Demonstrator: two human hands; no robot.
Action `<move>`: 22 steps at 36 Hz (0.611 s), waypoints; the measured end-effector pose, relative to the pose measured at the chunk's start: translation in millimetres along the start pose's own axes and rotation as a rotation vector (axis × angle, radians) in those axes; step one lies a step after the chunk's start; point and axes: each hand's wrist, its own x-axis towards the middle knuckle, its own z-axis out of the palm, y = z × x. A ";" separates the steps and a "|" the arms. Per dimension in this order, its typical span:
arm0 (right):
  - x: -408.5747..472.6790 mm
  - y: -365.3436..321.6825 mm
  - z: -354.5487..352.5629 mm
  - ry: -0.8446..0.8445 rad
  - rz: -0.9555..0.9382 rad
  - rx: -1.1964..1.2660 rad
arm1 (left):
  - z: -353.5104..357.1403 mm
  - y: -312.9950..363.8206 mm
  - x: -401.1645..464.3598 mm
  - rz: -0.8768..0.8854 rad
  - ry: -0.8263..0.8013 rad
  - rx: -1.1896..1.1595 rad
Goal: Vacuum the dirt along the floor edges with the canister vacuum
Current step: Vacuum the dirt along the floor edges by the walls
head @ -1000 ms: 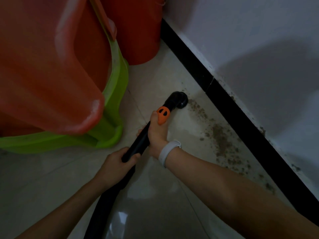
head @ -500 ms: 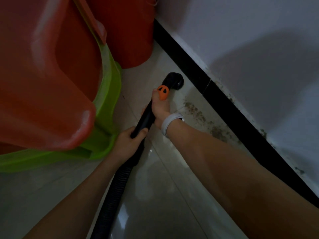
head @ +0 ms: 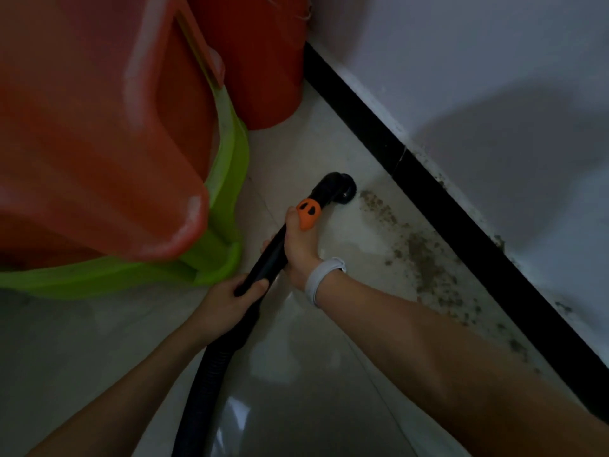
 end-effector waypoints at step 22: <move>14.0 10.9 -2.6 0.096 0.041 -0.113 | 10.6 -2.0 -5.9 0.017 -0.045 -0.032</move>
